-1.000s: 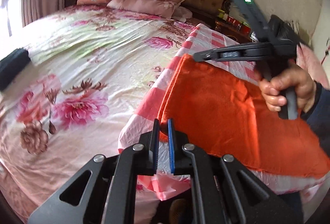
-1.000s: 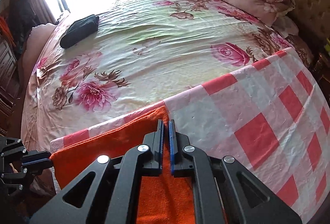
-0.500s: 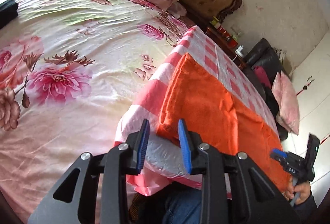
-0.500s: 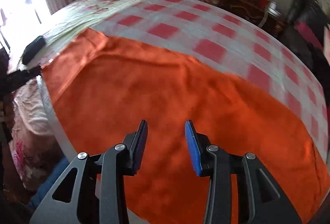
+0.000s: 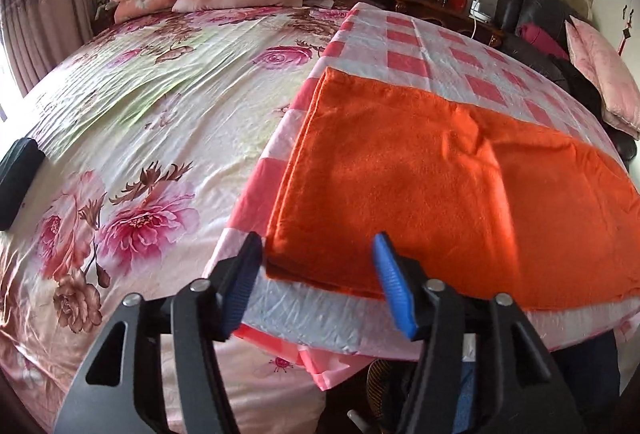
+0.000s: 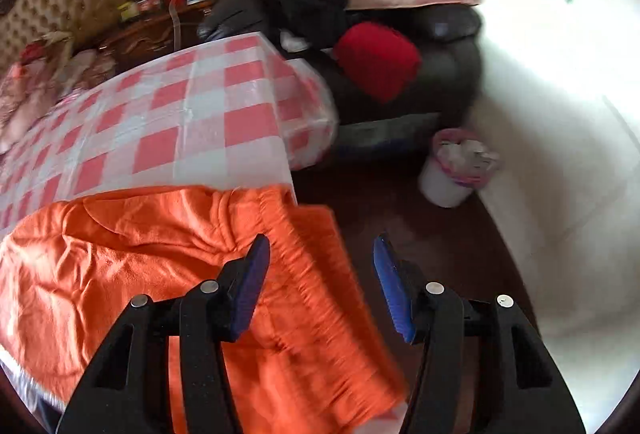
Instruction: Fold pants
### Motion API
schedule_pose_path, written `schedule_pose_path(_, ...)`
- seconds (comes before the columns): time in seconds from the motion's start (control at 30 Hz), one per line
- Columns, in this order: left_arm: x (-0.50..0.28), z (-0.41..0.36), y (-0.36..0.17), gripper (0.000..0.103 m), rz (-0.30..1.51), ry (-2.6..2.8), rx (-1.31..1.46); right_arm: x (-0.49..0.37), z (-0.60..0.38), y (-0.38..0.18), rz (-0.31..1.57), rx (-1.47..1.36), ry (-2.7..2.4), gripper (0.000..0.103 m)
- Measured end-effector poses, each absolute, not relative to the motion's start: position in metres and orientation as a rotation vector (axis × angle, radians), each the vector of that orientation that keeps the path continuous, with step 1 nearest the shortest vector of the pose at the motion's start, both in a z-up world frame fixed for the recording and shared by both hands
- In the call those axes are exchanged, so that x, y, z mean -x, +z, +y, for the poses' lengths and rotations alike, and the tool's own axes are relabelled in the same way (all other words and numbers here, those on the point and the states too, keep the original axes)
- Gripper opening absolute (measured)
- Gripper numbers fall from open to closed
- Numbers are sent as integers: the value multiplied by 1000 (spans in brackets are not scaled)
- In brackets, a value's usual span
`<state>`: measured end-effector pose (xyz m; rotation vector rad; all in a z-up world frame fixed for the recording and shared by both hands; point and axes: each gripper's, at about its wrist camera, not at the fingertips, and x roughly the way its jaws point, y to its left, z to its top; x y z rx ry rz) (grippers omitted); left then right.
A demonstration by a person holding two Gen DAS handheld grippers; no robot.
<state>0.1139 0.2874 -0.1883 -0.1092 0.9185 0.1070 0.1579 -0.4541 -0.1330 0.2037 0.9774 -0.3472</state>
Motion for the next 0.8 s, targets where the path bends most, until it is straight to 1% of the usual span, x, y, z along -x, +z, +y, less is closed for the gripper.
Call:
schedule_pose_path(0.03, -116, 285, -189, 62, 926, 121, 100, -164, -456, -133, 991, -177, -314, 80)
schedule_pose_path(0.07, -118, 284, -189, 63, 931, 132, 100, -170, -455, -132, 1000, -144, -273, 86)
schedule_pose_path(0.1, -119, 284, -189, 64, 933, 138, 108, -176, -451, -132, 998, -114, -236, 89)
schedule_pose_path(0.13, -120, 285, -189, 64, 936, 146, 121, -182, -451, -133, 1004, -93, -218, 73)
schedule_pose_path(0.2, -122, 285, -188, 64, 943, 157, 130, -200, -443, -140, 1078, -73, -180, 7)
schedule_pose_path(0.23, -123, 284, -187, 64, 949, 162, 129, -201, -432, -137, 1088, -40, -193, 5)
schedule_pose_path(0.27, -123, 284, -187, 64, 954, 166, 132, -199, -434, -130, 1059, -29, -193, 4)
schedule_pose_path(0.3, -123, 284, -187, 64, 956, 168, 135, -198, -442, -128, 1048, -60, -197, 4)
schedule_pose_path(0.4, -122, 284, -186, 64, 956, 164, 137, -197, -463, -150, 1081, -110, -250, 4)
schedule_pose_path(0.47, -120, 286, -186, 65, 947, 155, 149, -195, -461, -154, 1072, -98, -255, 4)
schedule_pose_path(0.57, -117, 292, -185, 65, 935, 144, 203, -196, -458, -148, 1054, -92, -253, 6)
schedule_pose_path(0.6, -114, 297, -184, 65, 930, 152, 231, -196, -457, -144, 1045, -78, -268, 14)
schedule_pose_path(0.63, -111, 301, -182, 64, 915, 161, 248, -195, -457, -137, 1020, -67, -313, 36)
schedule_pose_path(0.67, -107, 304, -180, 62, 901, 170, 261, -191, -457, -129, 990, -73, -351, 50)
schedule_pose_path(0.7, -102, 308, -178, 46, 885, 180, 271, -185, -455, -118, 945, -88, -380, 68)
schedule_pose_path(0.73, -99, 311, -176, 25, 878, 185, 271, -177, -450, -106, 892, -105, -386, 68)
schedule_pose_path(0.77, -96, 312, -175, 21, 869, 178, 268, -168, -436, -94, 852, -106, -356, 68)
schedule_pose_path(0.8, -96, 312, -173, 21, 862, 168, 267, -162, -418, -86, 827, -85, -319, 69)
